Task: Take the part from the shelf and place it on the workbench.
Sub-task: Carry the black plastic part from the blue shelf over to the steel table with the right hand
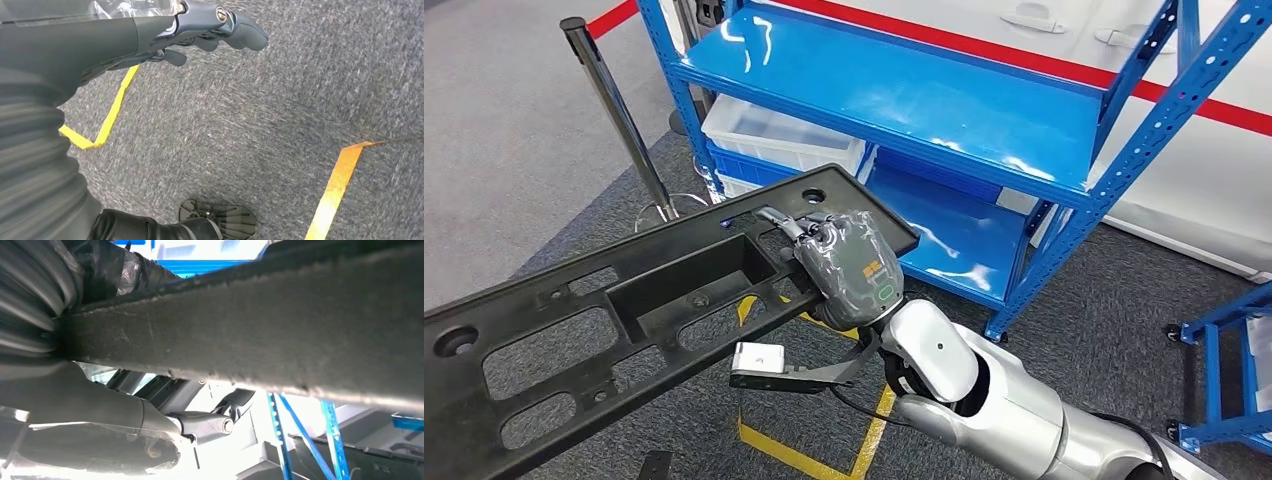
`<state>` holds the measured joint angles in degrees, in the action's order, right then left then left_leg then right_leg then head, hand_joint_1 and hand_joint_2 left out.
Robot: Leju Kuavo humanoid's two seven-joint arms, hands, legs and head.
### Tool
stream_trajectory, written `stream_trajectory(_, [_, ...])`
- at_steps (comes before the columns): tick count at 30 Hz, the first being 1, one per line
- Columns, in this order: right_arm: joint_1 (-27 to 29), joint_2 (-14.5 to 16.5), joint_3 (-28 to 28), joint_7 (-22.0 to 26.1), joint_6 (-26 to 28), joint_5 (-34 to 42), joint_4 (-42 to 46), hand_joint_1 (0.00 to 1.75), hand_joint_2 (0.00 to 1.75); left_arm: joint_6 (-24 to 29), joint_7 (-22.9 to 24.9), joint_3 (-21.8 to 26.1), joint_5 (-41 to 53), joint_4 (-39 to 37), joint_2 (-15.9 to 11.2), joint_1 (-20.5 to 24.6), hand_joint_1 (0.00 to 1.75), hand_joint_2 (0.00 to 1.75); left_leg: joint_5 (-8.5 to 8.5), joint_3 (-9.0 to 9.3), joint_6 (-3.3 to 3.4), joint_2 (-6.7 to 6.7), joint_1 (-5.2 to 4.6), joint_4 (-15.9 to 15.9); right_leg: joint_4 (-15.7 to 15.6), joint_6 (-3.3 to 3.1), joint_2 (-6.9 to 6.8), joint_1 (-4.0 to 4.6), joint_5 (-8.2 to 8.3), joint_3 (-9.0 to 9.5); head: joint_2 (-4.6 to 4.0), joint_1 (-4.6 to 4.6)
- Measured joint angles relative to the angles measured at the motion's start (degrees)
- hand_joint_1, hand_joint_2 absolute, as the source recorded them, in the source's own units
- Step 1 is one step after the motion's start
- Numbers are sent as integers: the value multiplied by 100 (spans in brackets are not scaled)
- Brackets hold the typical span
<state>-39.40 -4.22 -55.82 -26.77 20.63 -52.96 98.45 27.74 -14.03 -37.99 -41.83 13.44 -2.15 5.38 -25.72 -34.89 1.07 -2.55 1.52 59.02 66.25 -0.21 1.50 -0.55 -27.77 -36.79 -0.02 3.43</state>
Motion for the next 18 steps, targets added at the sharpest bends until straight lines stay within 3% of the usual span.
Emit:
stream_trajectory(1, [-3, -1, 0, 0, 2, 0, 7, 175, 175, 0, 1, -1, -1, 0, 7, 9, 0, 175, 12, -14, -25, -50, -1, 3, -325, -37, 110, 1, 119, 161, 0, 8])
stream_trajectory(3, [-6, -4, 0, 0, 5, 0, 19, 175, 175, 2, 2, -3, -4, 0, 19, 22, 0, 175, 55, -72, -103, -138, 28, -4, -588, -85, 229, 17, 140, 278, 0, 2])
stream_trajectory(5, [-7, -5, 0, 1, 7, -1, 26, 175, 175, 4, 3, -4, -7, 0, 11, 13, 0, 175, 91, -112, -186, -197, 51, -31, -686, -103, 122, 20, 157, 304, 0, -17])
stream_trajectory(7, [-10, -4, 0, 2, 12, -2, 28, 175, 175, 4, 4, -5, -7, 0, 3, -5, 0, 175, -27, -193, -236, -60, 39, 119, -804, -138, 7, -11, 205, 355, 0, 7])
stream_trajectory(9, [-9, -4, 0, 3, 22, -2, 34, 175, 175, 3, 4, -7, -7, 0, 0, -2, 0, 175, -338, -447, -267, 136, 31, 685, -856, -163, -113, -13, 233, 376, 0, 36])
stream_trajectory(10, [-3, -4, 0, 4, 27, -2, 37, 175, 175, 2, 4, -8, -7, 0, 0, 3, 0, 175, -486, -610, -285, 171, 33, 1043, -854, -166, -177, -4, 234, 369, -1, 40])
stream_trajectory(12, [18, -5, -1, 19, 31, -2, 38, 175, 175, 3, 3, -11, -5, 0, -4, 0, 0, 175, -544, -757, -322, 200, 37, 1395, -838, -163, -298, 3, 228, 355, 0, 40])
stream_trajectory(13, [23, -5, -2, 28, 32, -2, 38, 175, 175, 3, -1, -14, -4, 0, -10, -5, 0, 175, -427, -681, -338, 226, 42, 1267, -822, -154, -353, 0, 219, 350, 0, 41])
stream_trajectory(15, [23, -6, -2, 42, 38, -2, 39, 175, 175, -13, -32, -18, 2, 1, -18, 0, 0, 175, -115, -308, -359, 400, 35, 578, -763, -104, -452, -4, 181, 338, 0, 44])
stream_trajectory(17, [18, -7, -2, 49, 44, -2, 40, 175, 175, -48, -99, -30, 20, 2, -17, 32, 0, 175, 13, -65, -299, 530, 3, 93, -690, -39, -538, 28, 138, 315, 0, 43])
stream_trajectory(18, [18, -7, -2, 54, 46, -2, 42, 175, 175, -66, -135, -39, 28, 2, -15, 43, 0, 175, -7, -50, -252, 533, -16, 37, -675, -15, -578, 51, 129, 308, 1, 37])
